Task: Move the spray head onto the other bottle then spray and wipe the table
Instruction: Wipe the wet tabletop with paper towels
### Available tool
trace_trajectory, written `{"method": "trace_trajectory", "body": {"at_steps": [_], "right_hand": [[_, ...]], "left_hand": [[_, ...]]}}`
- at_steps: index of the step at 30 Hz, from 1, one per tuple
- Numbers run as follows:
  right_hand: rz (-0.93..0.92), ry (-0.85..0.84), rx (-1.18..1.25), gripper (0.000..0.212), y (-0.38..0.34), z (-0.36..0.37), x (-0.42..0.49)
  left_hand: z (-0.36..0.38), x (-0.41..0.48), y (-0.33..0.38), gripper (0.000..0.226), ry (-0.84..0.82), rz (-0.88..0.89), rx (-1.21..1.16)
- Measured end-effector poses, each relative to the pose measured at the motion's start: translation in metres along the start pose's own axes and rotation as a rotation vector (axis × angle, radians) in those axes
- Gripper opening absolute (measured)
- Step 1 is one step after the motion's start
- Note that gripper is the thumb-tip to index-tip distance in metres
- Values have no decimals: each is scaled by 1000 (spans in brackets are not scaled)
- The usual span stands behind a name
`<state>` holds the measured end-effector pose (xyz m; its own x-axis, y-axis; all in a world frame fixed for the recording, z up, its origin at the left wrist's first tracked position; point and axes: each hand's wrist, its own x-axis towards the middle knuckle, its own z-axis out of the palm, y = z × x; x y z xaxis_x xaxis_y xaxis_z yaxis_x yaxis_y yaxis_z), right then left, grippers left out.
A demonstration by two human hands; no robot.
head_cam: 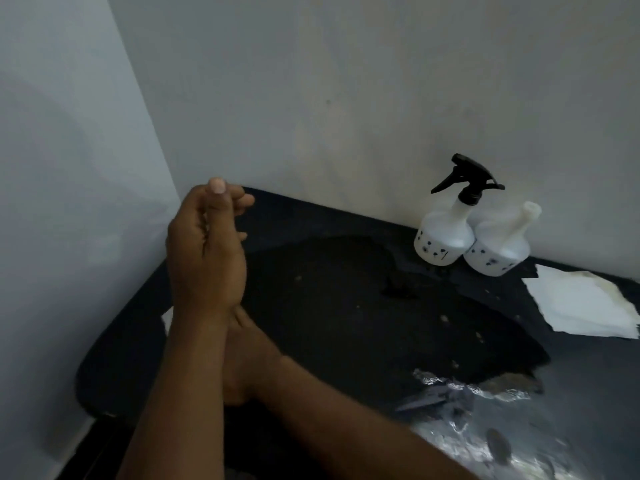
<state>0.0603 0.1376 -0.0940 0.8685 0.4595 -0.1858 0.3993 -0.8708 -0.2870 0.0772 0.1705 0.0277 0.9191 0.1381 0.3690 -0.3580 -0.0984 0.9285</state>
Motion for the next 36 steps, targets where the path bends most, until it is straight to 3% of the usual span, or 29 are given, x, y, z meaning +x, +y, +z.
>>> {"method": "trace_trajectory", "body": {"at_steps": [7, 10, 19, 21, 25, 28, 30, 32, 36], "right_hand": [[-111, 17, 10, 63, -3, 14, -94], [-84, 116, -139, 58, 21, 31, -150], [322, 171, -322, 62, 105, 15, -312], [404, 272, -296, 60, 122, 9, -339], [830, 648, -19, 57, 150, -7, -356], [1086, 821, 175, 58, 172, -35, -347], [1177, 884, 178, 51, 182, -46, -340], [1149, 822, 157, 46, 187, -39, -339], [917, 380, 193, 53, 169, 9, -336]], "left_hand": [[-4, -1, 4, 36, -1, 2, -32], [-2, -1, 5, 36, 2, -20, -66], [15, -5, 14, 32, -64, -16, -83], [18, -7, 14, 32, -72, -15, -90], [23, -8, 13, 32, -91, -18, -96], [26, -10, 12, 32, -112, -13, -85], [26, -10, 10, 32, -123, -9, -76], [26, -10, 8, 32, -129, -5, -69], [29, -8, 7, 33, -135, -4, -64]]}}
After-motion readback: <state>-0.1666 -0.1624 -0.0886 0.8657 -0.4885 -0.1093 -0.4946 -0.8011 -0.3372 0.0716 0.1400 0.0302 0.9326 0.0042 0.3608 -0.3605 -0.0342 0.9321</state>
